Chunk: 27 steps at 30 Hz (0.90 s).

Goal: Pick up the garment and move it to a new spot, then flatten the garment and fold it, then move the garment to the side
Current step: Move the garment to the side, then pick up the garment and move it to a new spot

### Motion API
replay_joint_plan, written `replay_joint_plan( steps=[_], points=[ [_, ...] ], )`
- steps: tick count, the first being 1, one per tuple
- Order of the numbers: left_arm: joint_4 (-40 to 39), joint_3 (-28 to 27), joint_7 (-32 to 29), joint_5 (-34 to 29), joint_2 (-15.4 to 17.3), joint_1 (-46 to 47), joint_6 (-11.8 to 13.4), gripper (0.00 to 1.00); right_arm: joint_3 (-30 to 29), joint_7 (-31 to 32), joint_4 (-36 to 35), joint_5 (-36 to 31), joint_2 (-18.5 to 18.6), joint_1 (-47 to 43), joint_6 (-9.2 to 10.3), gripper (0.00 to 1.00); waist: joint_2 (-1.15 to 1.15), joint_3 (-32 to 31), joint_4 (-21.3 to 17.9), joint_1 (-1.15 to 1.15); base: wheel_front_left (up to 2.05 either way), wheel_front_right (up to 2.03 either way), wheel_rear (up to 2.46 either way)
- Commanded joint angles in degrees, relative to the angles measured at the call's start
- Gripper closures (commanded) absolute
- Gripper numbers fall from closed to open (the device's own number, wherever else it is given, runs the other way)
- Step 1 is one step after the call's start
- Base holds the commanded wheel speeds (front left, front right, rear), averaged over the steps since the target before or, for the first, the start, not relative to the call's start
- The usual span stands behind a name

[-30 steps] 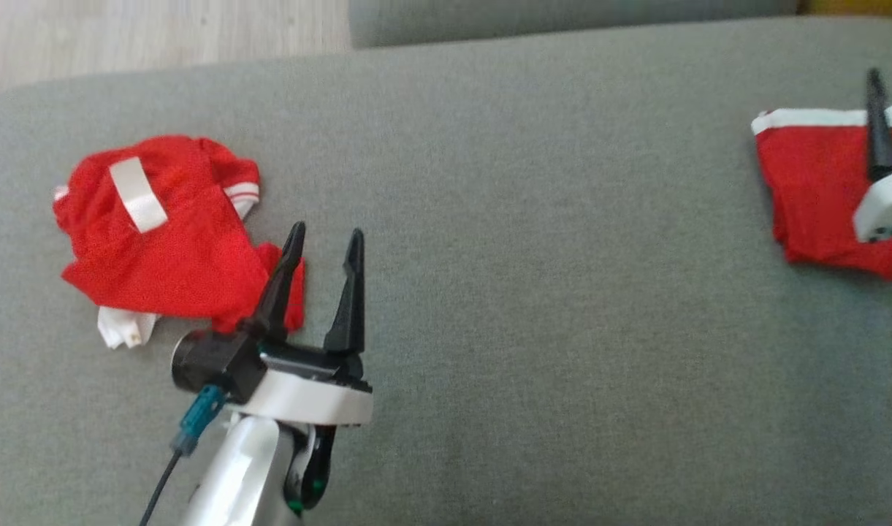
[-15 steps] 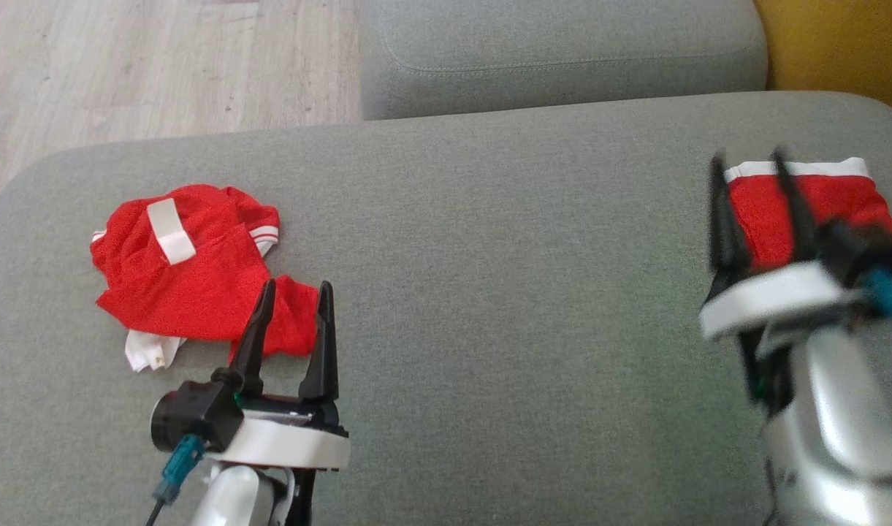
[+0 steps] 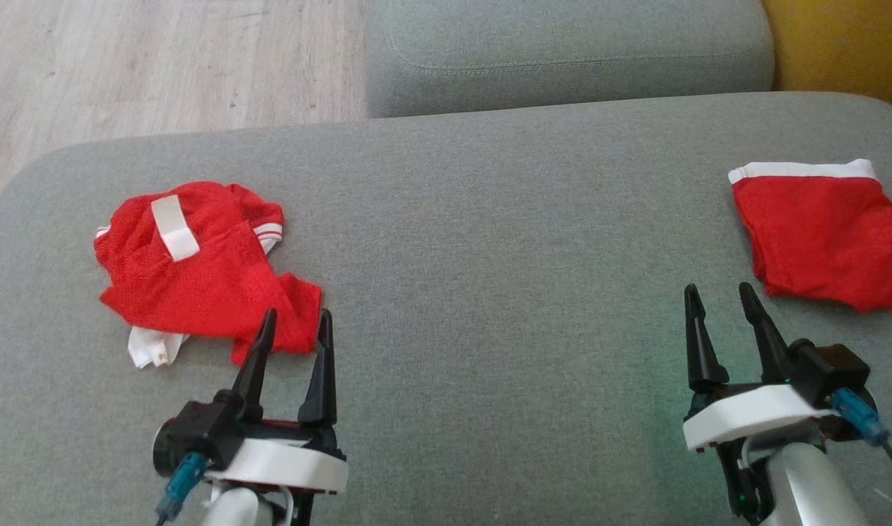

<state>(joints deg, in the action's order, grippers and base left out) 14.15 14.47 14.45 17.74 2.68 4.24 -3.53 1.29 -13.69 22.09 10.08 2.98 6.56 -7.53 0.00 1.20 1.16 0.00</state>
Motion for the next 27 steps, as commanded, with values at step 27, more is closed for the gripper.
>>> replay_joint_plan(
  steps=[27],
  points=[
    [-2.07, -2.76, 0.55, 0.08, 0.2, 1.37, 1.11, 0.0, 5.8, -1.29, -1.87, 1.08, -0.1, 0.32, 0.04, 0.0, 0.0, -1.54, 4.35, 0.0, 0.0, 0.0, 0.0]
  ],
)
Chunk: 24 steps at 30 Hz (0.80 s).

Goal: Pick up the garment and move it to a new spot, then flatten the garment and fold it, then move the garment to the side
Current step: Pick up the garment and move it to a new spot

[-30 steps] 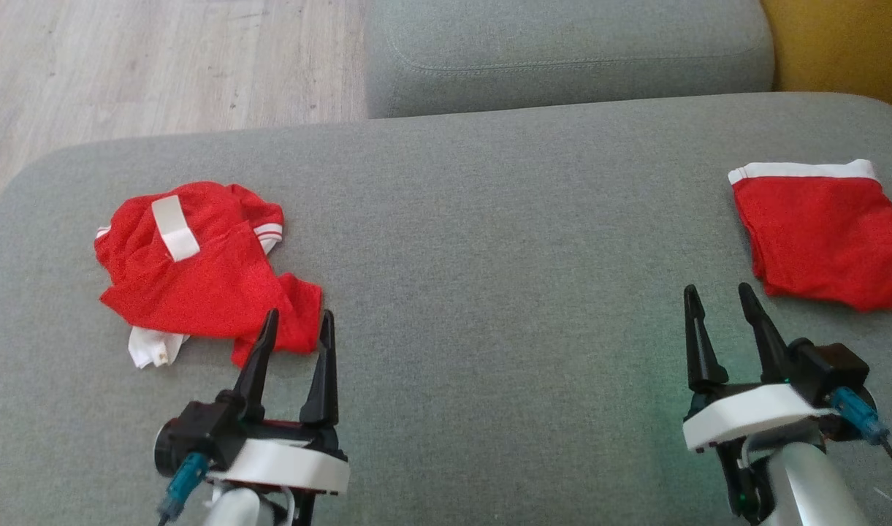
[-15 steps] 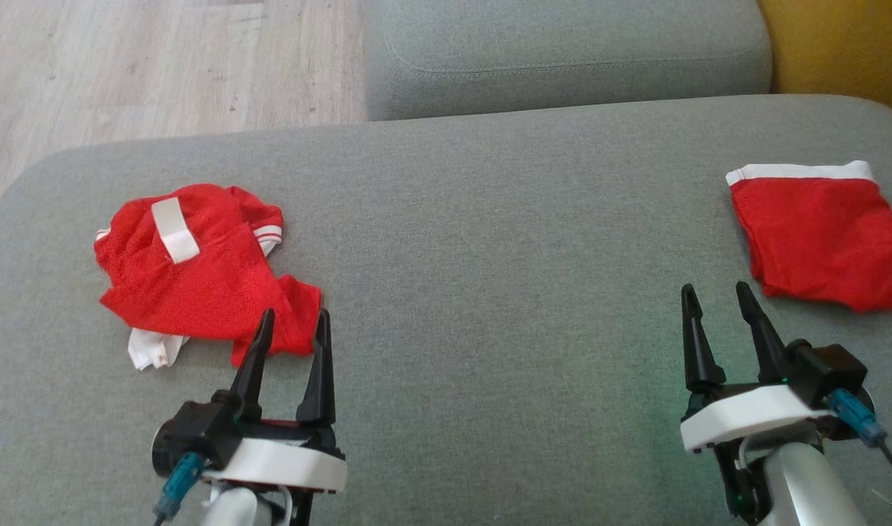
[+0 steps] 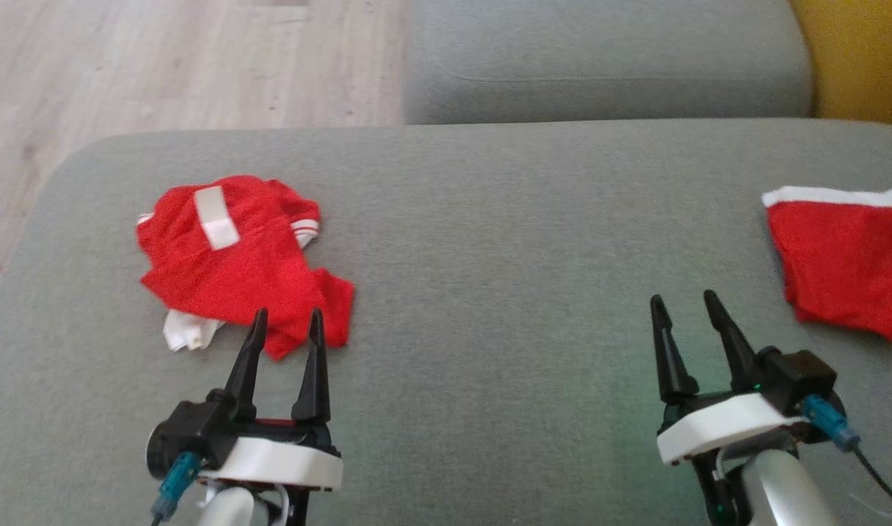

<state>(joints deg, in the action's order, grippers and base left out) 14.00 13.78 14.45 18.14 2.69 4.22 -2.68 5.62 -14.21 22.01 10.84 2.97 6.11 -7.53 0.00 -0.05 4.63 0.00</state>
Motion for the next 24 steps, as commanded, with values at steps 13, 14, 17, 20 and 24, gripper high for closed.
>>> replay_joint_plan(
  steps=[13, 14, 17, 20, 24],
  points=[
    [-1.81, -5.04, 0.55, -1.89, 0.19, -0.38, 0.45, 0.0, 8.26, -0.78, -1.16, 3.14, -0.09, -0.81, 0.04, 0.0, 0.0, -1.9, 11.25, 0.0, 0.0, 0.0, 0.0],
    [-1.8, -5.28, 0.55, -2.0, 0.19, -0.48, 0.44, 0.0, 8.71, -0.78, -1.05, 3.37, -0.09, -0.89, 0.04, 0.0, 0.0, -1.98, 11.77, 0.0, 0.0, 0.0, 0.0],
    [-1.76, -5.95, 0.55, -2.25, 0.19, -0.76, 0.38, 0.0, 10.18, -0.78, -0.73, 4.01, -0.09, -1.17, 0.04, 0.0, 0.0, -2.15, 12.91, 0.0, 0.0, 0.0, 0.0],
    [-1.9, -6.57, 0.55, -2.38, 0.19, -0.89, 0.26, 0.0, 11.41, -0.78, -0.51, 4.47, -0.09, -1.22, 0.04, 0.0, 0.0, -2.02, 13.47, 0.0, 0.0, 0.0, 0.0],
    [-2.12, -7.76, 0.55, -2.63, 0.19, -0.56, -0.02, 0.0, 12.15, -0.78, -0.6, 4.51, -0.09, -0.81, 0.04, 0.0, 0.0, -1.1, 13.21, 0.0, 0.0, 0.0, 0.0]
  ],
)
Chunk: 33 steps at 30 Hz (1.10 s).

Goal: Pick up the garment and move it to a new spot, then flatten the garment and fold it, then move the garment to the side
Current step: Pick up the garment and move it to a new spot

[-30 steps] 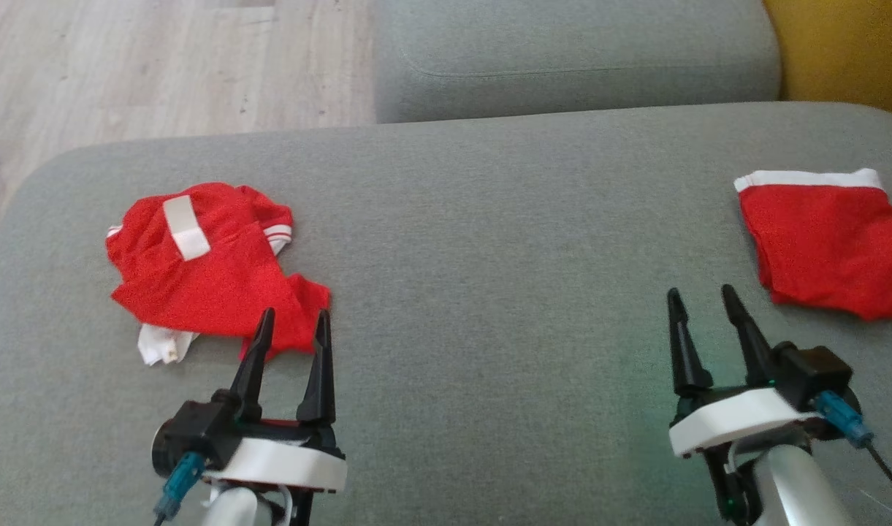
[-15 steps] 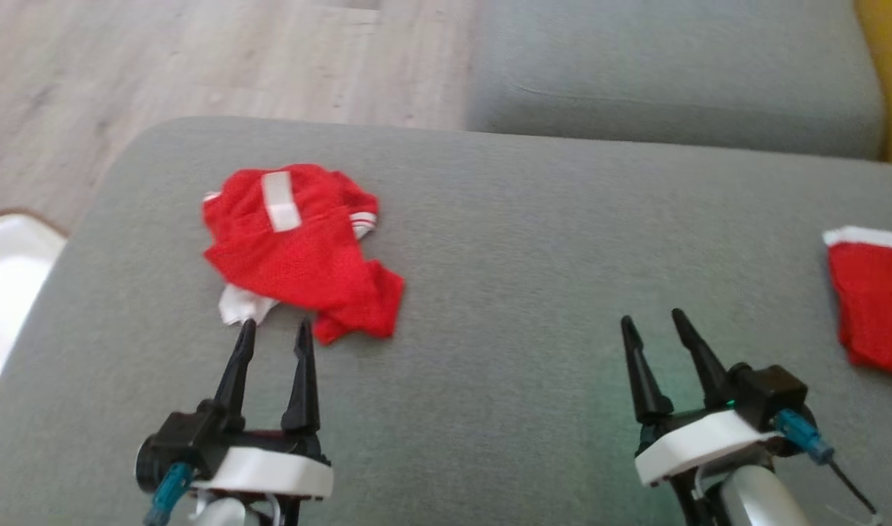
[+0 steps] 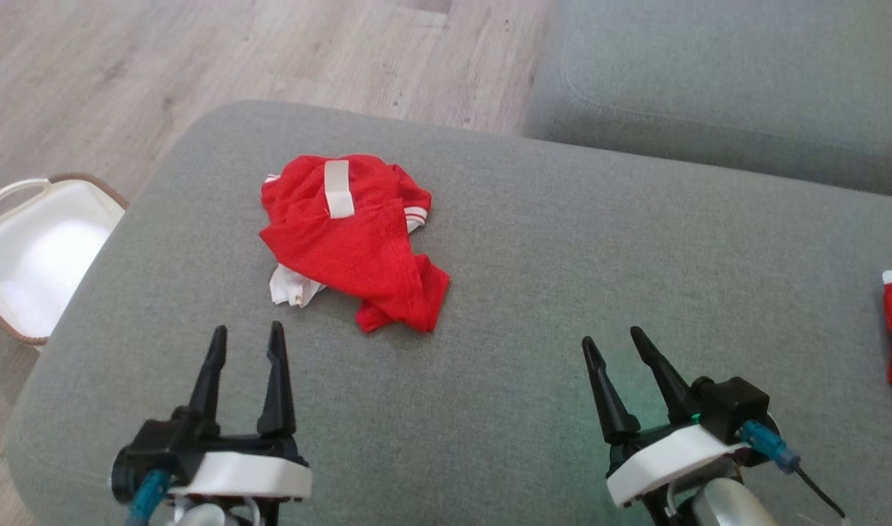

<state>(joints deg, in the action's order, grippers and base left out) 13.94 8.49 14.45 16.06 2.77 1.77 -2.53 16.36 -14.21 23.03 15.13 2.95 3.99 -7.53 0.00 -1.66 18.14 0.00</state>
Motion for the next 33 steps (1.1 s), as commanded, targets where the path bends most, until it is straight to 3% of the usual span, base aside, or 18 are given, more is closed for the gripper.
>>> replay_joint_plan(
  steps=[1, 11, 18, 27, 33],
  points=[
    [-2.05, -2.82, 0.55, -0.81, 0.1, 2.15, -0.27, 0.0, 1.54, -0.78, -1.64, 0.14, -0.07, 1.5, 0.04, 0.0, 0.0, 0.86, -0.54, 0.0, 0.0, 0.0, 0.0],
    [1.25, -3.44, 0.53, -3.84, 3.68, 10.64, -3.1, 0.0, -0.28, -0.79, -2.45, -2.09, -0.07, 4.24, 0.04, 0.0, 0.0, 7.24, -4.85, 0.0, 0.0, 0.0, 0.0],
    [9.76, 2.86, -5.89, -4.73, 10.53, 26.05, -4.79, 0.0, -3.06, -0.79, -3.78, -4.17, -0.07, 6.74, 0.04, 0.0, 0.0, 13.28, -8.47, 0.0, 0.0, 0.0, 0.0],
    [20.74, 19.19, -16.65, 7.84, 19.48, 40.22, -4.94, 0.0, -3.93, -0.79, -5.38, -4.44, -0.07, 9.44, 0.04, 0.0, 0.0, 18.93, -13.15, 0.0, 0.0, 0.0, 0.0],
    [27.06, 24.0, -17.65, 12.33, 23.79, 45.49, -4.94, 0.0, -4.3, -0.79, -6.46, -4.2, -0.07, 10.58, 0.04, 0.0, 0.0, 21.74, -15.22, 0.0, 0.0, 0.0, 0.0]
  ],
)
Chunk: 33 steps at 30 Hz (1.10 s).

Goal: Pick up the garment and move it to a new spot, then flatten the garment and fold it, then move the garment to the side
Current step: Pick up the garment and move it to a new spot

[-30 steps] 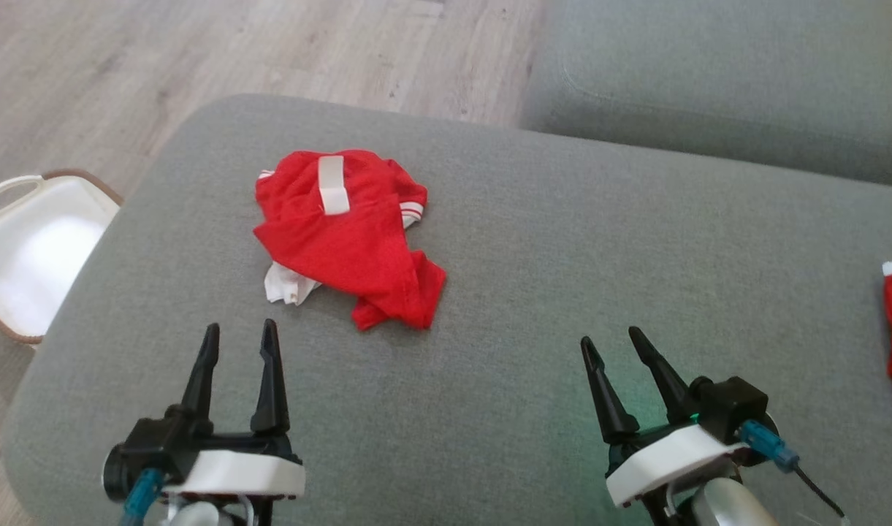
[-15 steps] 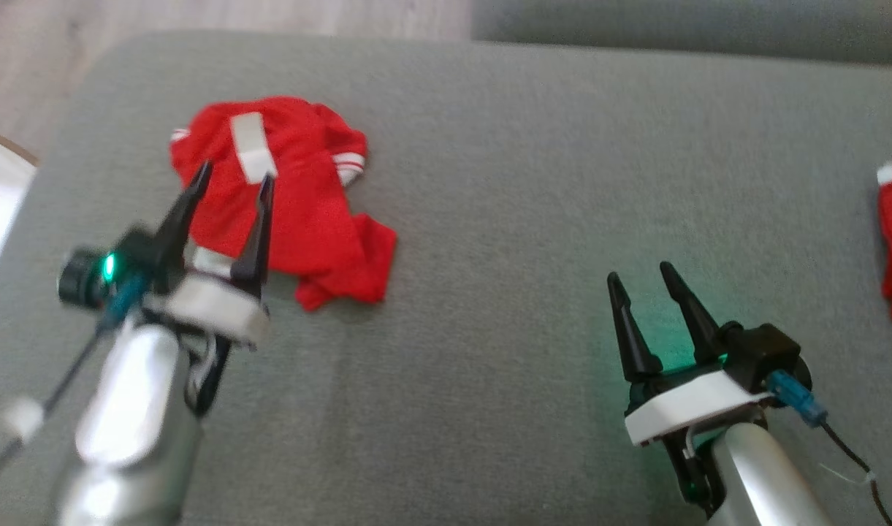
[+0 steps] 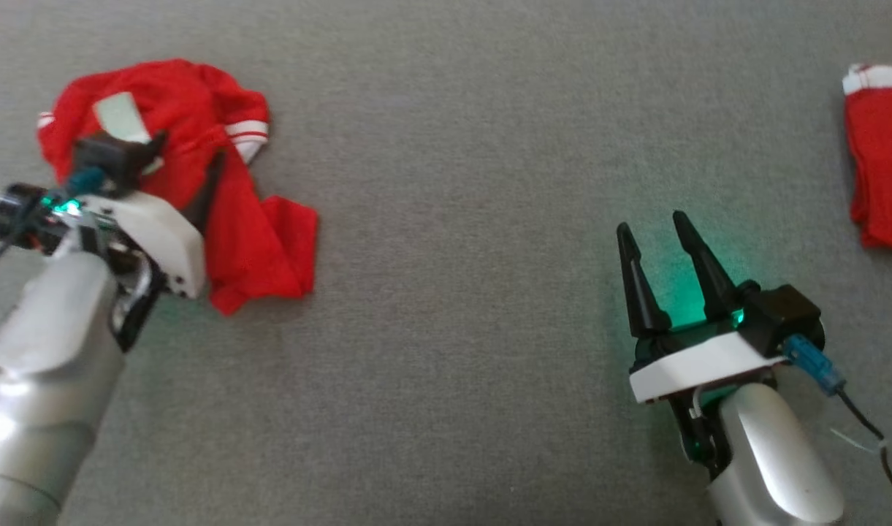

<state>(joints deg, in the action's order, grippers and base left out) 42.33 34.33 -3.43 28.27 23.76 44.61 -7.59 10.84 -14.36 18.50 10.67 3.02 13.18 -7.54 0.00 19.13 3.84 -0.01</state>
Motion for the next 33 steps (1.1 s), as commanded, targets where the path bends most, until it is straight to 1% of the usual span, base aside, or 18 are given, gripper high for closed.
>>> replay_joint_plan(
  steps=[1, 4, 6, 7, 8, 9, 12, 15, 17, 19, 22, 23, 26, 28, 31, 33],
  points=[
    [-0.13, -1.52, 0.42, 0.39, 2.98, 3.3, 0.11, 0.0, 1.14, -0.63, -2.05, 0.28, -0.14, 1.5, 0.05, 0.0, 0.0, 1.24, -1.13, 0.01, 0.0, 0.0, 0.0],
    [2.64, 0.22, 0.47, 1.92, 2.7, 4.51, 0.11, 0.0, 0.89, -0.63, -2.29, 0.25, -0.14, 1.71, 0.05, 0.0, 0.0, 1.8, -1.56, 0.01, 0.0, 0.0, 0.0],
    [3.12, 2.31, 0.13, 3.8, 2.34, 4.69, 0.11, 0.0, 0.81, -0.63, -2.36, 0.17, -0.14, 1.76, 0.05, 0.0, 0.0, 1.93, -1.77, 0.01, 0.0, 0.0, 0.0],
    [2.98, 3.49, -0.11, 5.03, 2.24, 4.66, 0.11, 0.36, 0.75, -0.63, -2.35, 0.14, -0.14, 1.83, 0.05, 0.0, 0.0, 1.94, -1.84, 0.01, 0.0, 0.0, 0.0],
    [2.66, 4.75, -0.38, 6.3, 2.32, 4.58, 0.11, 0.81, 0.66, -0.63, -2.32, 0.1, -0.14, 1.91, 0.05, 0.0, 0.0, 1.92, -1.9, 0.01, 0.0, 0.0, 0.0],
    [2.33, 5.96, -0.44, 7.35, 2.62, 4.58, 0.1, 1.0, 0.54, -0.63, -2.26, 0.07, -0.14, 2.0, 0.05, 0.0, 0.0, 1.84, -1.94, 0.01, 0.0, 0.0, 0.0],
    [1.41, 8.3, 2.23, 9.21, 3.81, 5.06, 0.1, 1.0, 0.28, -0.63, -2.0, 0.02, -0.14, 2.13, 0.05, 0.0, 0.0, 1.3, -1.98, 0.01, 0.0, 0.0, 0.0],
    [1.22, 9.06, 7.78, 9.13, 4.64, 5.99, 0.1, 1.0, 0.22, -0.63, -1.7, 0.09, -0.14, 2.06, 0.05, 0.0, 0.0, 0.19, -1.92, 0.01, 0.0, 0.0, 0.0],
    [1.25, 8.47, 12.54, 8.68, 4.79, 6.7, 0.13, 1.0, 0.17, -0.63, -1.48, 0.15, -0.14, 1.91, 0.05, 0.0, 0.0, -0.77, -1.86, 0.01, 0.0, 0.0, 0.0],
    [0.55, 7.68, 16.26, 7.77, 4.79, 7.33, 0.77, 1.0, 0.14, -0.63, -1.29, 0.28, -0.14, 1.7, 0.05, 0.0, 0.0, -1.89, -1.87, 0.01, 0.0, 0.0, 0.0],
    [-3.68, 5.48, 18.25, 5.78, 5.01, 7.8, 2.49, 1.0, -0.15, -0.63, -1.16, 0.62, -0.14, 1.22, 0.05, 0.0, 0.0, -3.56, -1.63, 0.01, 0.0, 0.0, 0.0],
    [-3.68, 5.48, 18.25, 5.78, 5.01, 7.8, 2.49, 1.0, -0.15, -0.63, -1.16, 0.62, -0.14, 1.22, 0.05, 0.0, 0.0, -3.56, -1.63, 0.01, 0.0, 0.0, 0.0],
    [-14.42, 0.27, 18.39, 2.13, 5.5, 6.78, 4.84, 1.0, -0.55, -0.63, -0.85, 0.82, -0.14, 0.59, 0.05, 0.0, 0.0, -4.92, -1.22, 0.01, 0.0, 0.0, 0.0],
    [-21.86, -2.83, 18.4, -1.09, 5.98, 4.45, 5.81, 1.0, -0.44, -0.63, -0.61, 1.03, -0.14, 0.23, 0.05, 0.0, 0.0, -5.86, -1.19, 0.01, 0.0, 0.0, 0.0],
    [-30.74, -6.25, 18.41, -5.6, 6.72, 0.9, 6.51, 1.0, 0.03, -0.63, -0.39, 1.6, -0.14, -0.06, 0.05, 0.0, 0.0, -7.19, -1.51, 0.01, 0.0, 0.0, 0.0],
    [-35.19, -8.13, 18.42, -7.83, 7.08, -1.01, 6.67, 1.0, 0.33, -0.63, -0.31, 2.05, -0.14, -0.15, 0.05, 0.0, 0.0, -8.09, -1.92, 0.01, 0.0, 0.0, 0.0]
  ],
)
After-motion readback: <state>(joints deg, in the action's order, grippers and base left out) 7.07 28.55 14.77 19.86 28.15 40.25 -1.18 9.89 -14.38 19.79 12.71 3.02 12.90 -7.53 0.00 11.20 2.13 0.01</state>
